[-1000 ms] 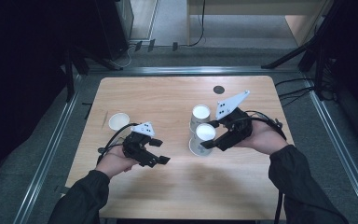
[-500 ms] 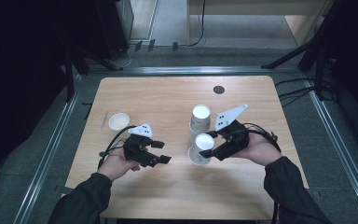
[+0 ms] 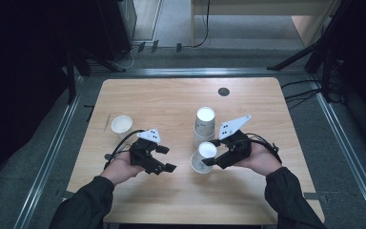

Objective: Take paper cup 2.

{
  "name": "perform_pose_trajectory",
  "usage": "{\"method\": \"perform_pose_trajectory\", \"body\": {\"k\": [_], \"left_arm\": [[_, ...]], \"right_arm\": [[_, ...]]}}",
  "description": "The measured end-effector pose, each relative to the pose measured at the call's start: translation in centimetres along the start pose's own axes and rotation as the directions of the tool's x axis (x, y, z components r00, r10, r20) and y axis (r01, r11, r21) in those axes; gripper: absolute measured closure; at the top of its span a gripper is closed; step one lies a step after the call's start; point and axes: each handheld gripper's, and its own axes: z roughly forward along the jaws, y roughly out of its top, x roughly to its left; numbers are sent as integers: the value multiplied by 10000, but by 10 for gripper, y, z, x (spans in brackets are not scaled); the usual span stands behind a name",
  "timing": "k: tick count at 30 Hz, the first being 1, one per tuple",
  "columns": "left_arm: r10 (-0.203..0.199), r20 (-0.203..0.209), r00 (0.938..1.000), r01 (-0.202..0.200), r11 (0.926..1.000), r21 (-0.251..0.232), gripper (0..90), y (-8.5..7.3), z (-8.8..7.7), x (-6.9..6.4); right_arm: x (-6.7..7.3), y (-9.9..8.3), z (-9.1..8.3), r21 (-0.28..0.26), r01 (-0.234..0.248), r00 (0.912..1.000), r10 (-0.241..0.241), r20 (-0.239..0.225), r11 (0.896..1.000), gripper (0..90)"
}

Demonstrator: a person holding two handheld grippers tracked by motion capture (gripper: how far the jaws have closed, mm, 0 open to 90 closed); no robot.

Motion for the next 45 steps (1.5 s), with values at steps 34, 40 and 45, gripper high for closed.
{"method": "perform_pose_trajectory", "body": {"k": [34, 40, 45], "left_arm": [[1224, 1621, 9792, -1151, 9919, -538, 136, 18, 17, 0], [1247, 1815, 9755, -1135, 9910, -709, 141, 20, 22, 0], [1516, 1939, 9692, -1410, 9877, -672, 159, 22, 25, -2]], "right_arm": [[4, 7, 27, -1224, -655, 9919, 512, -1164, 9903, 346], [5, 7, 29, -1362, -786, 9891, 601, -1348, 9876, 347], [5, 7, 27, -1510, -991, 9850, 755, -1550, 9836, 347]]}}
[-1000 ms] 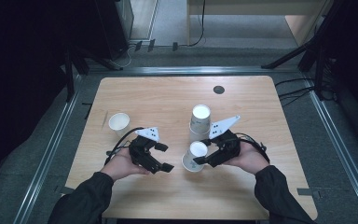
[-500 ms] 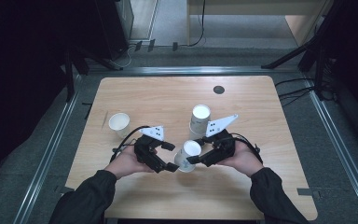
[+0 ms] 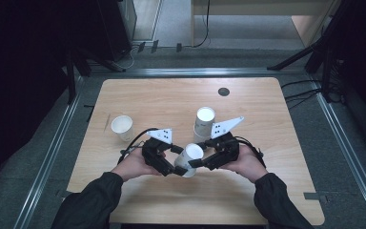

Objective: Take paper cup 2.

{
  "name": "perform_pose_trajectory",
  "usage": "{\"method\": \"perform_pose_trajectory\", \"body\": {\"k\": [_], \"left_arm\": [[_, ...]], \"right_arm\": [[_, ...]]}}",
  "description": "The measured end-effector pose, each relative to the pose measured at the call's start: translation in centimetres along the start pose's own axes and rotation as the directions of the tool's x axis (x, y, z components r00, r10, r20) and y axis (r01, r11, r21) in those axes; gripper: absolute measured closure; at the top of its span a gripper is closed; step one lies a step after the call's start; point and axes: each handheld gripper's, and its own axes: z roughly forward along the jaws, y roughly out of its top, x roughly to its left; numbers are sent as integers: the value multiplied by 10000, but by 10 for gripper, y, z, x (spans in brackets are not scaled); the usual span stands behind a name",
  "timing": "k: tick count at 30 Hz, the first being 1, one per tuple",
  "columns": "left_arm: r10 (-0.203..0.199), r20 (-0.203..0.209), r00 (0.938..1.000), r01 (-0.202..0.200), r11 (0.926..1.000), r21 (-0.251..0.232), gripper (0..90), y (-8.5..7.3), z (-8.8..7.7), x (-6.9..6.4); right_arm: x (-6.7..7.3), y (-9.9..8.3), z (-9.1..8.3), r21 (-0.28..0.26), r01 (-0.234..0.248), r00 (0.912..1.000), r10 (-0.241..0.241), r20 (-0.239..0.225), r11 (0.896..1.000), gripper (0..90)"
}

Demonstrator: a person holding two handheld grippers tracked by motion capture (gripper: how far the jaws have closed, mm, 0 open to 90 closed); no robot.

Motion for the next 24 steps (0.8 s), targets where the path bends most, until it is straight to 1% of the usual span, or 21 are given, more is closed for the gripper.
{"method": "perform_pose_trajectory", "body": {"k": [2, 5, 7, 9, 11, 14, 18, 20, 22, 24], "left_arm": [[156, -53, 9999, -156, 9999, 32, 160, 0, 1, -1], [274, 12, 9996, -274, 9996, 41, 166, 0, 2, -2], [304, 5, 9995, -304, 9995, 69, 222, 0, 1, -1], [238, 56, 9997, -238, 9997, 13, 223, -1, 0, 0], [293, 111, 9995, -293, 9996, -8, 240, -1, 0, -1], [353, 122, 9993, -354, 9993, 89, 250, -1, 2, -1], [396, 93, 9992, -397, 9991, 140, 262, -2, 3, -2], [341, 87, 9994, -342, 9993, 132, 267, -2, 2, -1], [377, 8, 9993, -377, 9992, 123, 274, -1, 2, -2], [435, 2, 9991, -435, 9990, 117, 279, -1, 1, -2]], "right_arm": [[0, 0, 0, -49, -58, 10000, 58, -58, 10000, 348], [0, 0, 1, 14, -80, 9999, 80, -152, 10000, 347], [0, 0, 3, -1, -75, 9998, 75, -161, 10000, 347], [0, 0, 4, 28, -106, 9997, 106, -198, 9999, 347], [0, 0, 5, 38, -121, 9998, 121, -165, 9999, 347], [1, 1, 6, 70, -119, 9997, 121, -193, 9999, 348], [0, 0, 7, 107, -92, 9998, 94, -179, 9999, 349], [0, 0, 8, 103, -119, 9998, 121, -159, 9999, 347], [0, 0, 8, 78, -160, 9998, 161, -129, 9998, 347], [0, 0, 7, 66, -104, 9999, 104, -87, 9999, 346]]}}
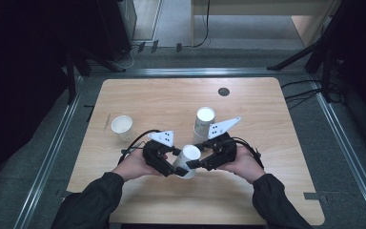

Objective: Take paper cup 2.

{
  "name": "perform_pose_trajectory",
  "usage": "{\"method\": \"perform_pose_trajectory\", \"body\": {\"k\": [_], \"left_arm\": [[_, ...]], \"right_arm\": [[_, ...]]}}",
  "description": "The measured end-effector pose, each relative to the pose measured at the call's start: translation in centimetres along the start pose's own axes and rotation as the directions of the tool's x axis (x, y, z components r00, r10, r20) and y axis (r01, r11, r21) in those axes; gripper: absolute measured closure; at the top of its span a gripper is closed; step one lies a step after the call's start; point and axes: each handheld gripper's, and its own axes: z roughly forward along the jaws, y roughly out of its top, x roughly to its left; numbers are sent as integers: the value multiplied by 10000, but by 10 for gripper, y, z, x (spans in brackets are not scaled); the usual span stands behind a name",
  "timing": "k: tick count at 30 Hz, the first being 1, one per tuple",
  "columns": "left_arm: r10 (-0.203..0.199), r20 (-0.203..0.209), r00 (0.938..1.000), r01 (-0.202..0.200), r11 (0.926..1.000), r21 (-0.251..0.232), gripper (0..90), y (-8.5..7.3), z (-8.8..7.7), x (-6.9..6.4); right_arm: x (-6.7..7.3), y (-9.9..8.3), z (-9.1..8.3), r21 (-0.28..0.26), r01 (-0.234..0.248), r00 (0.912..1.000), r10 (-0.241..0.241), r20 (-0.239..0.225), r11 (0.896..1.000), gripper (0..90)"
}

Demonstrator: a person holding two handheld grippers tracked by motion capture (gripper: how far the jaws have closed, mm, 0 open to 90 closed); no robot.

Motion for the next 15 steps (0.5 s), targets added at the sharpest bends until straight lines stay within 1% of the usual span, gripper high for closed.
{"method": "perform_pose_trajectory", "body": {"k": [8, 12, 14, 15], "left_arm": [[92, 44, 9999, -92, 9999, 45, 287, 0, 0, -1], [135, 12, 9999, -135, 9999, 29, 288, 0, -1, -1], [98, 14, 10000, -98, 9999, 62, 289, 0, -1, -1], [80, -17, 10000, -80, 9999, 91, 289, -1, -2, -1]], "right_arm": [[2, 0, -1, 33, 64, 10000, -64, 8, 10000, 337], [2, 0, 0, 16, 116, 9999, -117, 74, 9999, 293], [1, -1, 0, 29, 144, 9998, -144, 138, 9999, 260], [2, -1, 1, 24, 151, 9997, -152, 174, 9999, 260]]}}
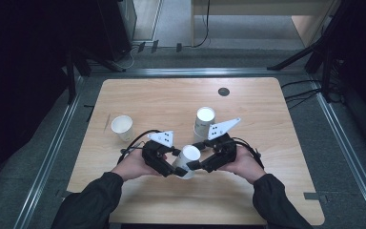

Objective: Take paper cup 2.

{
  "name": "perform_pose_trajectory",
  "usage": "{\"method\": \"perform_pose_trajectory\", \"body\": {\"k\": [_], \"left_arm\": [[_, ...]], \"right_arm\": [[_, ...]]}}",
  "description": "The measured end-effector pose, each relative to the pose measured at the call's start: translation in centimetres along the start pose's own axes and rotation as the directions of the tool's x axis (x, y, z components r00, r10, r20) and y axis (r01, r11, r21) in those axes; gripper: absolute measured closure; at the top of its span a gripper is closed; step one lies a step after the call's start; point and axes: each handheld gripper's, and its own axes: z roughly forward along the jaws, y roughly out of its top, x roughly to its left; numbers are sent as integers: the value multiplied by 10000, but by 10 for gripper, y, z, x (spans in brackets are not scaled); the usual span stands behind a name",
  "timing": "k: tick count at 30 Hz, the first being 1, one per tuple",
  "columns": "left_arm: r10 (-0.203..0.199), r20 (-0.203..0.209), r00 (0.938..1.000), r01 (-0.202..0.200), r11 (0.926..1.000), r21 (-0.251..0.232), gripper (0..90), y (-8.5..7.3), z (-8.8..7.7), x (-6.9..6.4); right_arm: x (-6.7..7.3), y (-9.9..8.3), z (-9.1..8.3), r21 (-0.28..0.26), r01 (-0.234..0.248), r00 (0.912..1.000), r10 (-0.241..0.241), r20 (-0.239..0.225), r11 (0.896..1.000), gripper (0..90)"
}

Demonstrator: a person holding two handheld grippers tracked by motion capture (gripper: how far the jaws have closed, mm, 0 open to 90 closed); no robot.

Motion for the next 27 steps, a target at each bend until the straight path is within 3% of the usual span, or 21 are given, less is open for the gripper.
{"method": "perform_pose_trajectory", "body": {"k": [14, 18, 20, 27], "left_arm": [[-278, -141, 9995, 279, 9996, 53, 289, -3, -11, 4], [-281, -472, 9985, 288, 9995, 136, 290, -6, -18, 4], [-401, -564, 9976, 416, 9988, 269, 292, -6, -20, 6], [-422, -659, 9969, 477, 9954, 836, 292, -5, -24, 11]], "right_arm": [[-2, -7, -4, 362, 92, 9985, -111, 537, 9993, 251], [-4, -8, -5, 444, 105, 9973, -137, 722, 9990, 217], [-5, -9, -5, 598, 120, 9939, -185, 1087, 9981, 210], [-7, -11, 1, 1025, 44, 9914, -177, 1294, 9947, 199]]}}
